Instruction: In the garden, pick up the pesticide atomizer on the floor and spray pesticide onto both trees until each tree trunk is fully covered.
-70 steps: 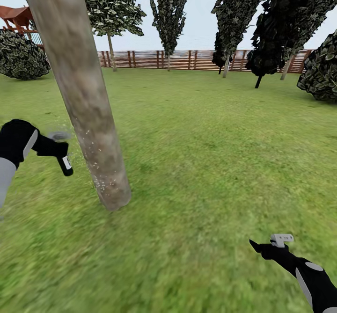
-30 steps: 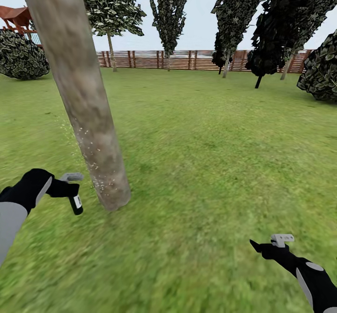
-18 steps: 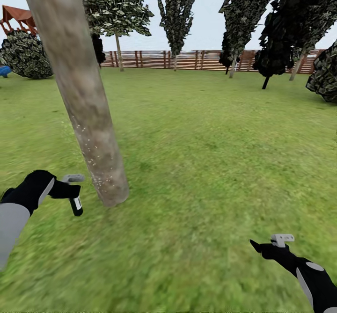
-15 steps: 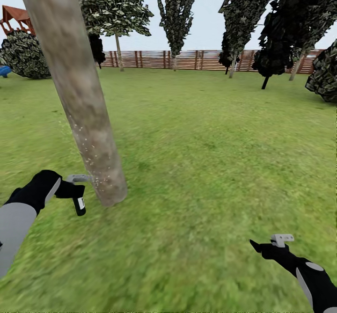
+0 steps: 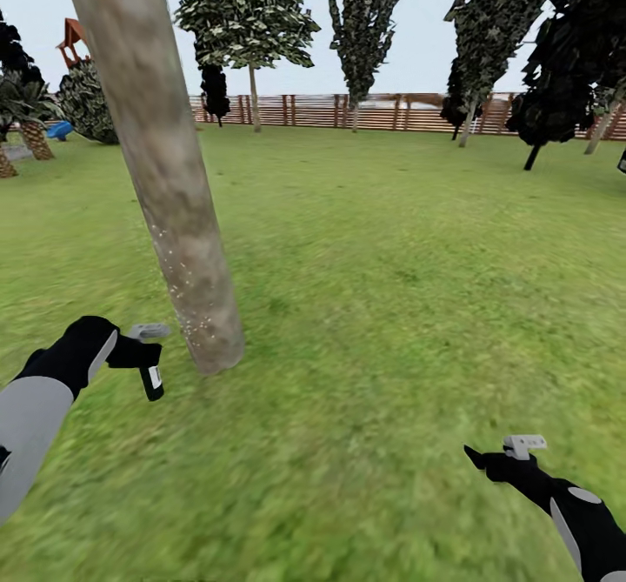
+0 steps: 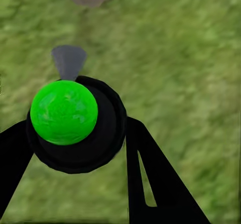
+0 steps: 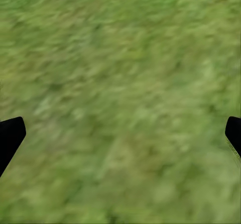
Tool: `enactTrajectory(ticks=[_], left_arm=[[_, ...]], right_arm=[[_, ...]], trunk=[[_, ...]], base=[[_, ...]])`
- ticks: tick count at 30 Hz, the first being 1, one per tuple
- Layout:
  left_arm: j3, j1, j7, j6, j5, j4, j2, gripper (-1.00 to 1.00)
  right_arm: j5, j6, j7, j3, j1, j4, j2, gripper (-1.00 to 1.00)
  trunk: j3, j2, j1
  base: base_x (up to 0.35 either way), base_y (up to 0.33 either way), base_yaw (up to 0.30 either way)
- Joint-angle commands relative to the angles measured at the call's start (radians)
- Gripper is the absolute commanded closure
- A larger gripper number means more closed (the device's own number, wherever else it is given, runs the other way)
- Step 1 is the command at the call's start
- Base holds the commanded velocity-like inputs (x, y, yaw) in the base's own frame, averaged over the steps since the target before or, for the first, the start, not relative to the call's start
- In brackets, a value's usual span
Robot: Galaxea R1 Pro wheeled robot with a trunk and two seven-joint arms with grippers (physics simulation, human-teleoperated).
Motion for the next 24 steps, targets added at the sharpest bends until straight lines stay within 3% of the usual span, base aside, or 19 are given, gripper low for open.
enactTrajectory(ticks=[1, 5, 17, 24], left_arm=[[-0.006, -0.001, -0.004, 0.003, -0.002, -0.001, 0.001, 1.0], [-0.006, -0.001, -0.004, 0.003, -0.002, -0.001, 0.001, 1.0], [-0.006, -0.001, -0.004, 0.003, -0.001, -0.001, -0.002, 1.0], [-0.006, -0.001, -0.004, 0.003, -0.001, -0.002, -0.002, 1.0]], right_arm=[[0.008, 0.005, 0.008, -0.006, 0.0, -0.002, 0.001, -1.0], [0.008, 0.004, 0.009, -0.006, 0.0, -0.002, 0.001, -1.0], [0.008, 0.003, 0.008, -0.006, 0.0, -0.002, 0.0, -1.0], [0.008, 0.003, 0.008, -0.006, 0.0, -0.002, 0.0, -1.0]], trunk=[[-0.001, 0.0, 0.0], [-0.001, 0.0, 0.0], [-0.001, 0.0, 0.0], [-0.001, 0.0, 0.0]], base=[[0.132, -0.258, 0.277], [0.153, -0.252, 0.231], [0.11, -0.257, 0.026], [0.002, -0.271, 0.253]])
